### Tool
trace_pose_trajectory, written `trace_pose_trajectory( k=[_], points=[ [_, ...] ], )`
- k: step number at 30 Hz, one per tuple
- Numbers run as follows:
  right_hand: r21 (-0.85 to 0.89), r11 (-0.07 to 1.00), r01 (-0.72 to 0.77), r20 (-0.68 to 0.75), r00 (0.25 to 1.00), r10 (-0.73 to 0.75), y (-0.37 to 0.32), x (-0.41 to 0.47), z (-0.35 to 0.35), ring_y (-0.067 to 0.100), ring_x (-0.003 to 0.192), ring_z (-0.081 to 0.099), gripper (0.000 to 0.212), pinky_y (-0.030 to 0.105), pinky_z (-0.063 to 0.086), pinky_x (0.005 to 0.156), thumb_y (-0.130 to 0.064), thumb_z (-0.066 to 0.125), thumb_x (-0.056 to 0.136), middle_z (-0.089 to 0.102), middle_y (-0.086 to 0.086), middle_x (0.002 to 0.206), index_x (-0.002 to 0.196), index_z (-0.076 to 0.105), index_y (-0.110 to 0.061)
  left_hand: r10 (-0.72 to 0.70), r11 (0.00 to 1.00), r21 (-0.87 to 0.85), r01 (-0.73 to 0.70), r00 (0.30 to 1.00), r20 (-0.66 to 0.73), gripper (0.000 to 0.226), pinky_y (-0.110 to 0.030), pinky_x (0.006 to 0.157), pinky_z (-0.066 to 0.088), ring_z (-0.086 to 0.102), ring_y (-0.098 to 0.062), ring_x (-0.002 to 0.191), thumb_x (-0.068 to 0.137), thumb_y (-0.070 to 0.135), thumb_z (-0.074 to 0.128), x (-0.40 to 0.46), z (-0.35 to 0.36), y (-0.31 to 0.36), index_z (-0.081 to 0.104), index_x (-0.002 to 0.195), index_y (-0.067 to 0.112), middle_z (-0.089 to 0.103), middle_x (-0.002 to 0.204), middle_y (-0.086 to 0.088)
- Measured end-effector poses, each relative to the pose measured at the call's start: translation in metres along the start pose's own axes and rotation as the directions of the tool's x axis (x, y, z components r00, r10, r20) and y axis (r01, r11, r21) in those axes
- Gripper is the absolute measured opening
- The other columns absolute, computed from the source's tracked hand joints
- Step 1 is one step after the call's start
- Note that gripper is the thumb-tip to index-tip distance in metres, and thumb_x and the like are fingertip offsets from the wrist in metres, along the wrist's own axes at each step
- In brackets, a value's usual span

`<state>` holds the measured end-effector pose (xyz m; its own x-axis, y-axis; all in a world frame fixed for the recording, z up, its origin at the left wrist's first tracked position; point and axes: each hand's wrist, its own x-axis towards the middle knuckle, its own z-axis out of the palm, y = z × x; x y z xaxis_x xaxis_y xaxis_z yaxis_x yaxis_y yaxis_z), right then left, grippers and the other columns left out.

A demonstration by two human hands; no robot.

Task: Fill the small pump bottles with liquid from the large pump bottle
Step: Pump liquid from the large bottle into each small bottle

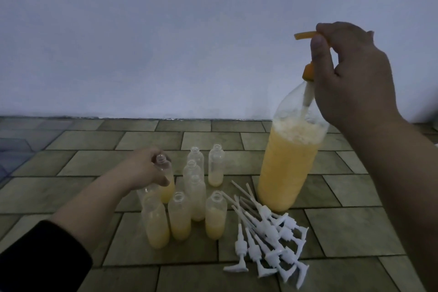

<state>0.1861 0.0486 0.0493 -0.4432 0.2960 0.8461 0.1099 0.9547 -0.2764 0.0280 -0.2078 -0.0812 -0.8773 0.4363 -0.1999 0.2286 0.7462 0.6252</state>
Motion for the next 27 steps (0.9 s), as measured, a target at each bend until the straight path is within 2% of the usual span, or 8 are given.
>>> trace_pose_trajectory(
  k=[4,8,11,15,18,21,25,27],
  points=[
    [0.004,1.0,-0.007,0.007,1.0,0.007,0.001,0.003,0.001,0.016,0.127,0.042,0.041,0.043,0.023,0.113,-0.033,0.034,0.101,0.054,0.004,0.132,0.128,0.054,-0.01,0.017,0.997,0.077,-0.02,0.999,0.04,0.045,-0.024,0.068,0.048,0.058,-0.017,0.1,0.07,0.008,0.079,0.001,0.0,0.002,0.059,0.106,0.027,0.056,0.118,-0.001],
    [0.005,1.0,-0.006,0.01,1.0,0.006,0.0,0.001,0.002,0.014,0.127,0.041,0.04,0.032,0.012,0.115,-0.032,0.034,0.101,0.053,0.002,0.133,0.129,0.053,-0.011,0.032,0.986,0.163,-0.038,0.999,0.04,0.043,-0.023,0.069,0.048,0.059,-0.015,0.094,0.071,0.012,0.078,0.003,-0.001,0.004,0.057,0.103,0.031,0.055,0.122,-0.001],
    [-0.005,1.0,-0.009,0.022,1.0,0.009,0.001,0.001,0.003,0.014,0.128,0.041,0.04,0.026,0.008,0.113,-0.033,0.034,0.101,0.053,0.002,0.133,0.129,0.053,-0.012,0.039,0.972,0.23,-0.053,0.997,0.067,0.049,-0.02,0.066,0.049,0.058,-0.012,0.093,0.072,0.016,0.078,0.002,-0.001,0.006,0.056,0.113,0.031,0.054,0.124,0.002],
    [-0.005,1.0,-0.005,0.015,1.0,0.005,0.002,0.0,0.004,0.01,0.125,0.039,0.04,0.023,0.007,0.112,-0.033,0.034,0.1,0.053,0.001,0.132,0.129,0.053,-0.012,0.051,0.977,0.204,-0.07,0.994,0.093,0.049,-0.026,0.079,0.052,0.056,-0.009,0.097,0.073,0.023,0.077,0.001,-0.002,0.006,0.055,0.116,0.031,0.056,0.118,0.007],
    [-0.004,1.0,0.002,0.015,1.0,-0.002,0.001,0.001,0.004,0.011,0.124,0.04,0.04,0.024,0.008,0.113,-0.033,0.034,0.101,0.054,0.002,0.131,0.129,0.053,-0.012,0.105,0.989,0.096,-0.112,0.992,0.076,0.044,-0.022,0.078,0.047,0.054,-0.007,0.099,0.076,0.024,0.076,0.003,-0.013,0.009,0.056,0.116,0.026,0.058,0.112,0.01],
    [-0.011,1.0,0.004,0.017,1.0,-0.004,0.001,0.001,0.005,0.015,0.125,0.042,0.04,0.027,0.009,0.114,-0.033,0.034,0.101,0.053,0.003,0.132,0.129,0.052,-0.012,0.156,0.987,0.038,-0.157,0.987,0.025,0.042,-0.033,0.09,0.048,0.056,-0.01,0.105,0.077,0.018,0.075,0.007,-0.022,0.018,0.056,0.113,0.026,0.059,0.112,0.011],
    [-0.016,1.0,0.013,0.004,1.0,-0.013,0.001,0.001,0.004,0.017,0.126,0.043,0.041,0.04,0.02,0.115,-0.033,0.034,0.101,0.054,0.005,0.131,0.128,0.054,-0.01,0.192,0.969,0.132,-0.209,0.973,0.132,0.053,-0.034,0.096,0.048,0.053,-0.008,0.11,0.077,0.015,0.072,0.015,-0.019,0.03,0.051,0.123,0.028,0.057,0.119,0.013],
    [-0.021,1.0,0.015,0.003,1.0,-0.015,0.001,0.001,0.004,0.017,0.125,0.044,0.041,0.038,0.019,0.116,-0.034,0.034,0.101,0.055,0.004,0.131,0.127,0.054,-0.01,0.176,0.946,0.232,-0.226,0.96,0.217,0.061,-0.034,0.097,0.047,0.053,-0.008,0.112,0.076,0.019,0.073,0.018,-0.016,0.034,0.046,0.129,0.028,0.056,0.124,0.013]
  ],
)
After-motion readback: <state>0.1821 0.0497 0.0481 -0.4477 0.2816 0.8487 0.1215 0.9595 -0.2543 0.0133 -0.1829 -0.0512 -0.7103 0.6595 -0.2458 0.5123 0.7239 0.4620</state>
